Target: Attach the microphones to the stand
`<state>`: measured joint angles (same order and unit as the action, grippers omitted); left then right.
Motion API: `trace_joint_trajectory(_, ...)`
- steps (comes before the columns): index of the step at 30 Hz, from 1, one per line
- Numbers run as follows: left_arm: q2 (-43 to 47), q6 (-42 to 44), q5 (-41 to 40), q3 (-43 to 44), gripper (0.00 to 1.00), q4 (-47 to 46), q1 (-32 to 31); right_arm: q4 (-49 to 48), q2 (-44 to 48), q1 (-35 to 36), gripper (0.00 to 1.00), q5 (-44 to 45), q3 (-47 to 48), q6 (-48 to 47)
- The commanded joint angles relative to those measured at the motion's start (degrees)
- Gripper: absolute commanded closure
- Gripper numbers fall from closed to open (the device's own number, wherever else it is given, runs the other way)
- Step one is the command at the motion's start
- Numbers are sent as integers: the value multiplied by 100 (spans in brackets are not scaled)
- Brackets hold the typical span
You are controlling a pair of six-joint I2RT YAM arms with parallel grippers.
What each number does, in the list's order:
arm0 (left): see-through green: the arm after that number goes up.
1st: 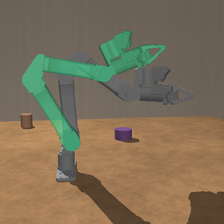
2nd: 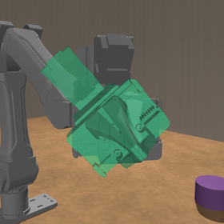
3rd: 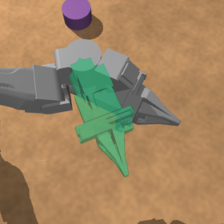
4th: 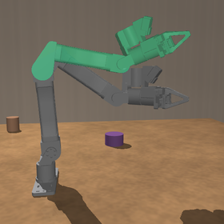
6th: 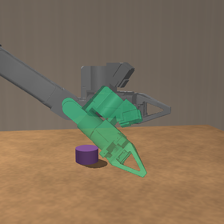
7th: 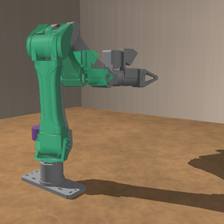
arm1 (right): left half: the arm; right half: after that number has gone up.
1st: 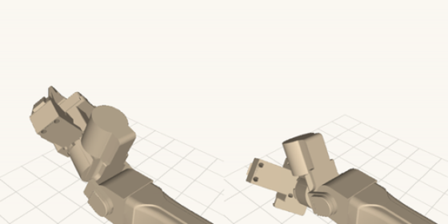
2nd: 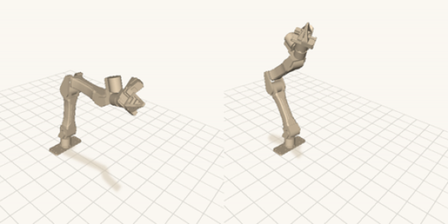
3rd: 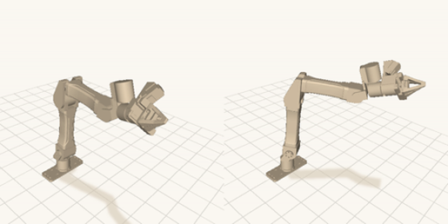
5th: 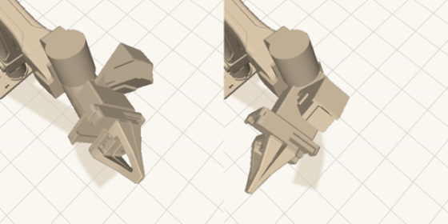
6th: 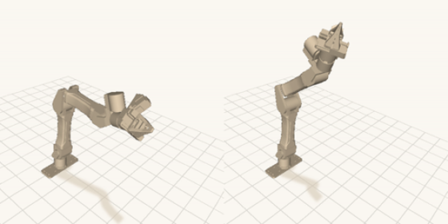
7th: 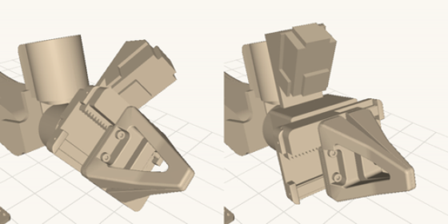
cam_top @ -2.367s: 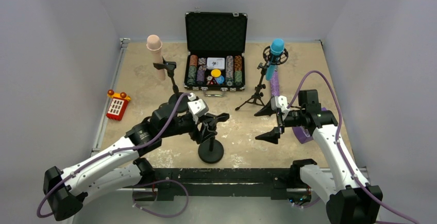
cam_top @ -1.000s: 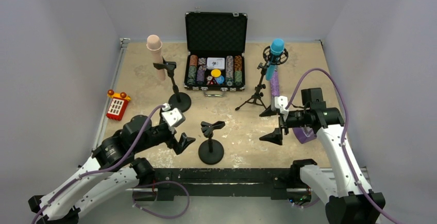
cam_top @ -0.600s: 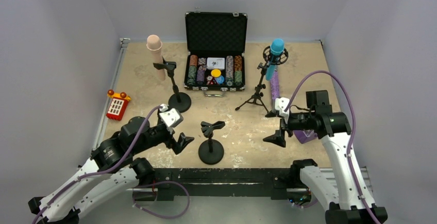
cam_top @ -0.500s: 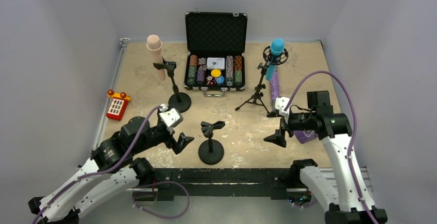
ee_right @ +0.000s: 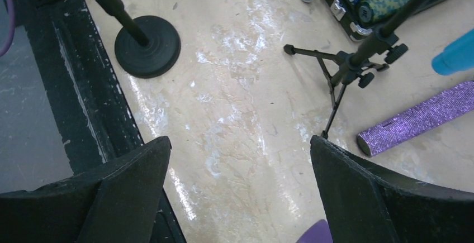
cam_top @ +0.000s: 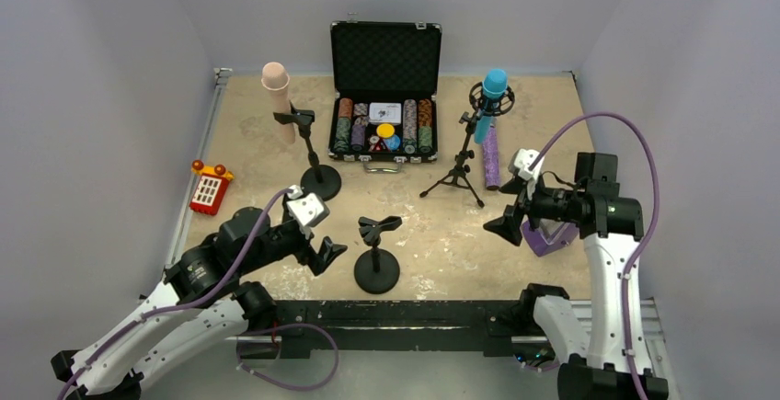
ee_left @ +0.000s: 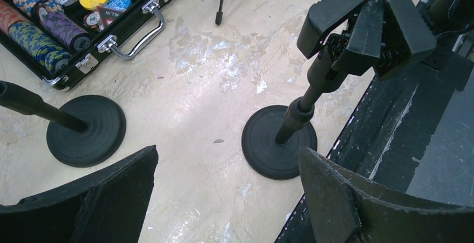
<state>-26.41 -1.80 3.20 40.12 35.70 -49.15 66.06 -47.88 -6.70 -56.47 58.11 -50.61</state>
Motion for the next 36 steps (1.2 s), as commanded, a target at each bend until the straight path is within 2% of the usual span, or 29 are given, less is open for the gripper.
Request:
trace_joint_trajectory(1, -38, 118, 62, -32, 1, -76, 28, 187, -145, -370, 1, -372, 415, -18)
trace_joint_trajectory(10, -44, 120, 93, -30, 1, -73, 30, -207, -363, -910, 1, -248, 674, 337)
trace_joint_trajectory(36, -114, 154, 216, -5, 1, -65, 87, -1668, -1195, -952, 5, 220, 763, 1919)
